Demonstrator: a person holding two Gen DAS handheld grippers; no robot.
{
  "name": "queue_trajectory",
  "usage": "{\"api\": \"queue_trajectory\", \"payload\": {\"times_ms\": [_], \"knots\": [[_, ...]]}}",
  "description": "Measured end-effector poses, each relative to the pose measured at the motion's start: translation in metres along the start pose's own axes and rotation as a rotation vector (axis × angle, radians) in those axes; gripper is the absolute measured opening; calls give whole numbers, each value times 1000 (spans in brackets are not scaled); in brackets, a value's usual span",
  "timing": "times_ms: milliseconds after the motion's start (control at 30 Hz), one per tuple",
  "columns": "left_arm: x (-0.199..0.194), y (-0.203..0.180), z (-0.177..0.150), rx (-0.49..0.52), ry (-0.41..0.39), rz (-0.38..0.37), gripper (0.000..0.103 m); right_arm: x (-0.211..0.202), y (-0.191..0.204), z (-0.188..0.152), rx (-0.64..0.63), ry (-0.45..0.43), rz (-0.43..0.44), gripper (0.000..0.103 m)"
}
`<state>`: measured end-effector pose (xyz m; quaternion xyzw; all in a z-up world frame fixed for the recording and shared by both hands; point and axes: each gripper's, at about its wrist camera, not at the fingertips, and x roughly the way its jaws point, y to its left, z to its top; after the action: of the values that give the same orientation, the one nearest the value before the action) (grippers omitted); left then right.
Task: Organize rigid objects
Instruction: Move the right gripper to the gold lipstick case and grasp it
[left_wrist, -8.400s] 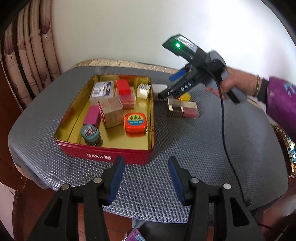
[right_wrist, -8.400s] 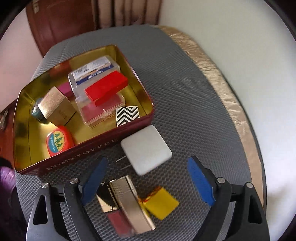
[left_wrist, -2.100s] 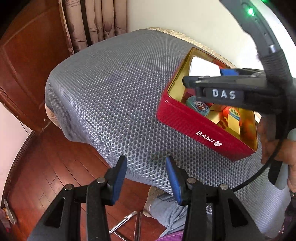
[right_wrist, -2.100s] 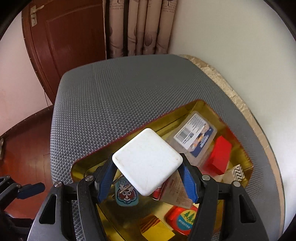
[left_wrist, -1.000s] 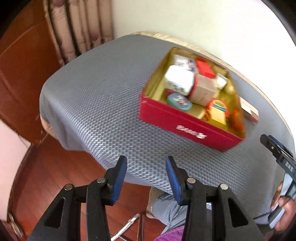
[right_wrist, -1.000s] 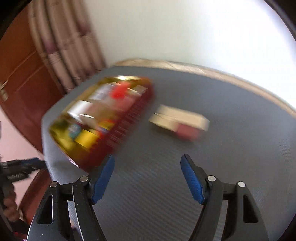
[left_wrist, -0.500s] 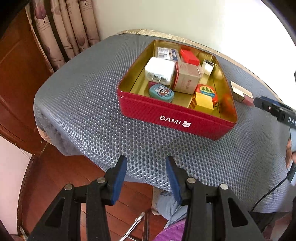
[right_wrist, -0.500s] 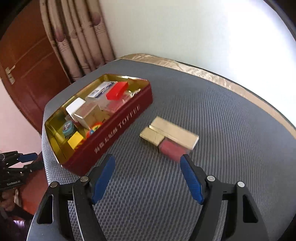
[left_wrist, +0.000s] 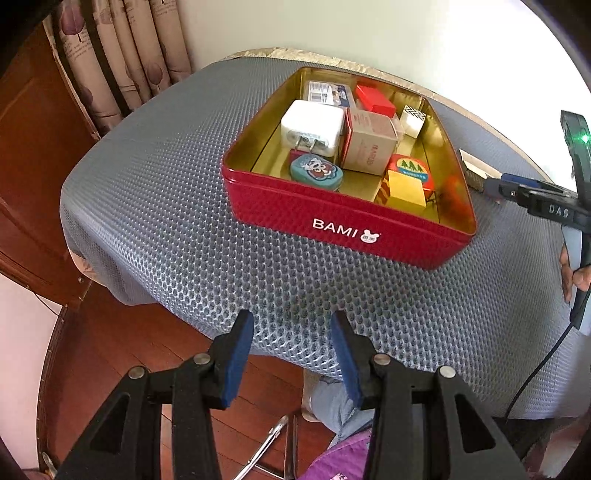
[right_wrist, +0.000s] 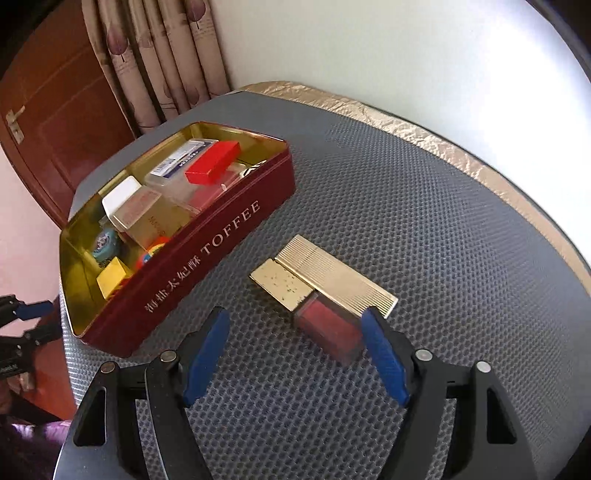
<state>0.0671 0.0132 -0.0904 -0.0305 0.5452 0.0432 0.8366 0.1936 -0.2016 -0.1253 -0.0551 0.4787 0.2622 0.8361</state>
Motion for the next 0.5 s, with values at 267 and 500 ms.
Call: {"api": "queue_trajectory", "payload": {"times_ms": [267, 500], "knots": [[2, -1, 0, -7, 12, -5, 44, -14, 23, 1, -73, 71, 54, 76], [4, -1, 0, -12, 22, -5, 44, 1, 13, 8, -75, 100, 31, 76]]}}
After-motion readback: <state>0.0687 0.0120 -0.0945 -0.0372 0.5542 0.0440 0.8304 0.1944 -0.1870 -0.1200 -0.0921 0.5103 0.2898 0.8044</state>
